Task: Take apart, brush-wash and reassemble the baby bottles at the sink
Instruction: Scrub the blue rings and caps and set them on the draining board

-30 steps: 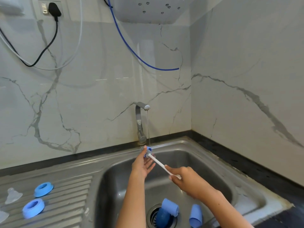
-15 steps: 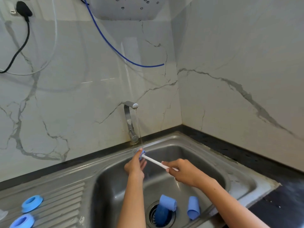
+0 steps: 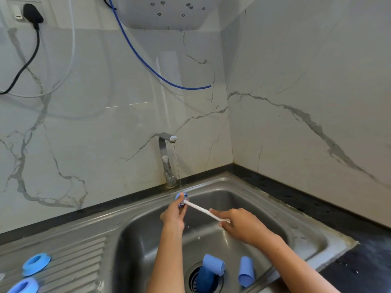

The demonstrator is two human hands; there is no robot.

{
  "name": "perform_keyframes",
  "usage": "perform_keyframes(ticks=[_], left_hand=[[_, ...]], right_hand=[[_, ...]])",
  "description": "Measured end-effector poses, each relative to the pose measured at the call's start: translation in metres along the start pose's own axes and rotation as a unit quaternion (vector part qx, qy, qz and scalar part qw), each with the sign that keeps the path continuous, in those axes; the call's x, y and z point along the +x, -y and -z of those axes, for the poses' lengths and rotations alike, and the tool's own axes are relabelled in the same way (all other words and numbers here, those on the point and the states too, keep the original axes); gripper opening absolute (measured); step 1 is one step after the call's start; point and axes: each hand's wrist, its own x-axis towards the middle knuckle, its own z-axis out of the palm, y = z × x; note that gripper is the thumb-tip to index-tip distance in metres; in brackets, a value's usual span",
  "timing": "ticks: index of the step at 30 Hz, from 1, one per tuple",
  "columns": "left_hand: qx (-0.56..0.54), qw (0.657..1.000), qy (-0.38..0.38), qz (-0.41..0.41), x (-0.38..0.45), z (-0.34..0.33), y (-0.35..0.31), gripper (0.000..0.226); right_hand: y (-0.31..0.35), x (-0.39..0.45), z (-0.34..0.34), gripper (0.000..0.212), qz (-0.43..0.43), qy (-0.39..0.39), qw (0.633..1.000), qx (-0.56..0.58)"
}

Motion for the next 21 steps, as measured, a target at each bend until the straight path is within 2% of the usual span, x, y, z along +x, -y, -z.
perform_keyframes(ticks=[1, 3, 5, 8, 11, 13, 16, 19, 21], left_hand=[[0.006, 0.999, -0.042, -0.010, -0.002, 0.000, 0.002, 0.027], [0.026, 0.998, -0.062, -0.016, 0.001, 0.002, 0.001, 0.027], [0.063, 0.998, -0.016, 0.000, 0.004, 0.005, -0.004, 0.020], [0.060, 0.995, 0.076, 0.021, 0.006, 0.002, -0.008, 0.007], [-0.008, 0.985, 0.169, 0.041, 0.003, -0.002, -0.010, 0.017], [-0.045, 0.976, 0.209, 0.047, 0.003, 0.000, -0.009, 0.027], [-0.041, 0.983, 0.178, 0.029, 0.004, 0.001, -0.005, 0.029], [-0.007, 0.998, 0.065, -0.016, 0.004, -0.001, 0.001, 0.023], [-0.008, 0.999, -0.016, -0.034, 0.001, -0.001, 0.003, 0.021]], right_hand=[[0.003, 0.000, -0.002, 0.047, 0.007, -0.024, 0.995, -0.092], [0.007, 0.002, -0.006, 0.048, 0.017, -0.037, 0.995, -0.095], [0.009, 0.002, -0.009, 0.044, 0.030, 0.003, 0.997, 0.077], [0.004, -0.001, -0.005, 0.036, -0.019, 0.045, 0.956, 0.289], [-0.002, -0.003, 0.001, 0.032, -0.077, 0.077, 0.908, 0.405], [-0.004, -0.001, 0.004, 0.032, -0.088, 0.078, 0.898, 0.424], [-0.005, 0.003, 0.001, 0.030, -0.058, 0.019, 0.941, 0.332], [-0.005, 0.004, -0.003, 0.038, -0.022, -0.041, 0.995, 0.088], [-0.002, 0.004, -0.005, 0.044, -0.004, -0.063, 0.998, -0.012]])
